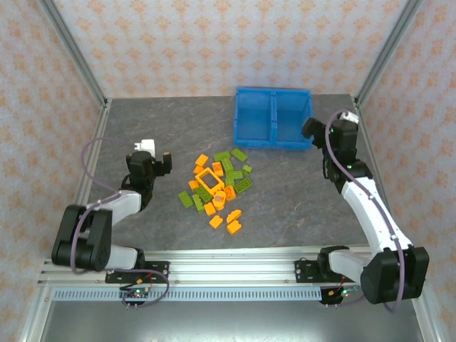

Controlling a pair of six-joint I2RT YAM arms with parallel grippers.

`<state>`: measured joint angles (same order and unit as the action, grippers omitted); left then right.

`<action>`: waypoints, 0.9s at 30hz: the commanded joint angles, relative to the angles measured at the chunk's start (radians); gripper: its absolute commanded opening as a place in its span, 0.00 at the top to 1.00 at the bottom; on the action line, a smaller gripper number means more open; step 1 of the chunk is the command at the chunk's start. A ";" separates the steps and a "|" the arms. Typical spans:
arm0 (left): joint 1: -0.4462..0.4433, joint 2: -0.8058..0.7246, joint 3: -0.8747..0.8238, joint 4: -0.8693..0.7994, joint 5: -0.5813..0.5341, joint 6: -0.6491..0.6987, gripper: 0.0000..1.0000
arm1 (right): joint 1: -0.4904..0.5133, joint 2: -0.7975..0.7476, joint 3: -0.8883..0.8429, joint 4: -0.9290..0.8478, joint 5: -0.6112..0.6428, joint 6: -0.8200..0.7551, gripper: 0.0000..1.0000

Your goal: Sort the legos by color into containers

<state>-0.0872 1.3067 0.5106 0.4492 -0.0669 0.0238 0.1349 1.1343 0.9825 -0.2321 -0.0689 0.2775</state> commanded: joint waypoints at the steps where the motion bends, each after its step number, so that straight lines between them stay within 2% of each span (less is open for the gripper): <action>1: -0.056 -0.153 0.098 -0.257 0.013 -0.052 0.00 | 0.067 0.072 0.057 -0.419 -0.170 0.029 0.01; 4: -0.148 -0.246 0.187 -0.435 0.109 -0.048 0.00 | 0.147 0.131 0.108 -0.502 -0.219 0.024 0.01; 6: -0.219 -0.283 0.259 -0.555 0.210 0.010 0.00 | 0.211 0.172 0.123 -0.522 -0.219 0.044 0.01; 11: -0.410 -0.298 0.446 -0.956 0.416 0.307 0.00 | 0.325 0.299 0.130 -0.441 -0.210 0.170 0.01; 15: -0.503 -0.287 0.511 -1.137 0.420 0.445 0.00 | 0.351 0.424 0.170 -0.349 -0.211 0.284 0.00; 20: -0.526 -0.290 0.511 -1.196 0.420 0.523 0.00 | 0.383 0.609 0.306 -0.348 -0.168 0.344 0.01; 27: -0.529 -0.306 0.480 -1.203 0.386 0.577 0.00 | 0.411 0.815 0.431 -0.349 -0.130 0.387 0.18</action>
<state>-0.6090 1.0187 1.0004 -0.7147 0.3332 0.5430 0.5377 1.9034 1.3788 -0.5678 -0.2436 0.6151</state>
